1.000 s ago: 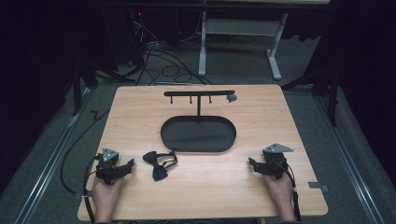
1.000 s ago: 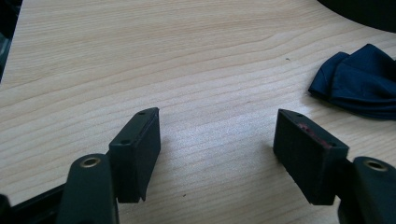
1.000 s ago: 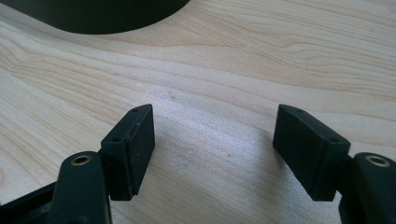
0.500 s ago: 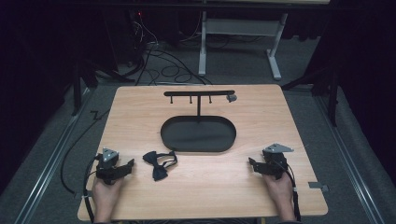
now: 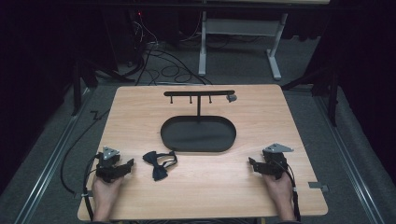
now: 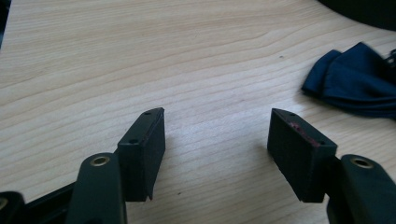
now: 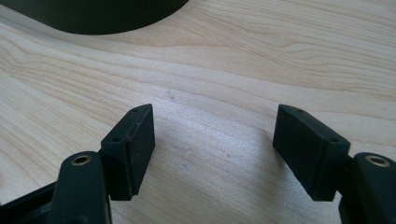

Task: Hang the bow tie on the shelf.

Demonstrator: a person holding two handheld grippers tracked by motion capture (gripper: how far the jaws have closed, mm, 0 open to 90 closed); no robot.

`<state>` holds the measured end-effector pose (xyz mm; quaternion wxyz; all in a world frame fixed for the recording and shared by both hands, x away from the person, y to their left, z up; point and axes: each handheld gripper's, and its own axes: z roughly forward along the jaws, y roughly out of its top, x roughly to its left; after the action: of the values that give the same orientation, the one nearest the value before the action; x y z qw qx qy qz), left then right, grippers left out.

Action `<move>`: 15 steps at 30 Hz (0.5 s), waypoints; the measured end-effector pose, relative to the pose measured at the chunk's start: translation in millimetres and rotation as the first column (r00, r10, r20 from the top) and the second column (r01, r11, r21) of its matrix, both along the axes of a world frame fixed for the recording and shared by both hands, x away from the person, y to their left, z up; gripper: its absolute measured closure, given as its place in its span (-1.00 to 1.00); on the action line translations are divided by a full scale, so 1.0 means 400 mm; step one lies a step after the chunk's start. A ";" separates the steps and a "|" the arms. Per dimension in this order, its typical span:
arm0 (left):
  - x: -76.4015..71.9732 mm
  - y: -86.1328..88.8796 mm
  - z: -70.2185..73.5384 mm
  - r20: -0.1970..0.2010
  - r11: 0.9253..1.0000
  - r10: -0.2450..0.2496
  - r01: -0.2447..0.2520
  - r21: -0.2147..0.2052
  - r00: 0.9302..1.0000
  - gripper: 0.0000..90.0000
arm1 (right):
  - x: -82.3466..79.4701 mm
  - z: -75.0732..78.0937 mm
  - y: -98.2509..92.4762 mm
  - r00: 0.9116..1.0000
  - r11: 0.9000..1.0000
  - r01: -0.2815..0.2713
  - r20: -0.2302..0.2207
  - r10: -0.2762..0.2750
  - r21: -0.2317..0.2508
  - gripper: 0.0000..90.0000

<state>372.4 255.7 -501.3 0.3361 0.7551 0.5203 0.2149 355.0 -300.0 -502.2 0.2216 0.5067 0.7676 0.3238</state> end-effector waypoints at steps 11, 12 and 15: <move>-0.028 -0.027 0.061 0.047 0.993 -0.098 0.101 -0.057 0.994 -0.08 | 0.000 0.000 0.000 1.000 1.000 0.000 -0.001 0.000 0.000 -0.32; -0.030 -0.029 0.063 0.046 0.992 -0.107 0.110 -0.064 0.993 -0.06 | 0.000 0.000 0.000 1.000 1.000 0.000 -0.002 0.000 0.000 -0.32; -0.034 -0.038 0.071 0.038 0.989 -0.129 0.131 -0.073 0.991 -0.04 | 0.000 0.000 0.000 1.000 1.000 0.000 0.000 0.000 0.000 -0.32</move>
<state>359.0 240.4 -472.9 0.3861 0.7706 0.4720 0.1852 355.0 -300.2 -502.2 0.2215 0.5066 0.7677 0.3238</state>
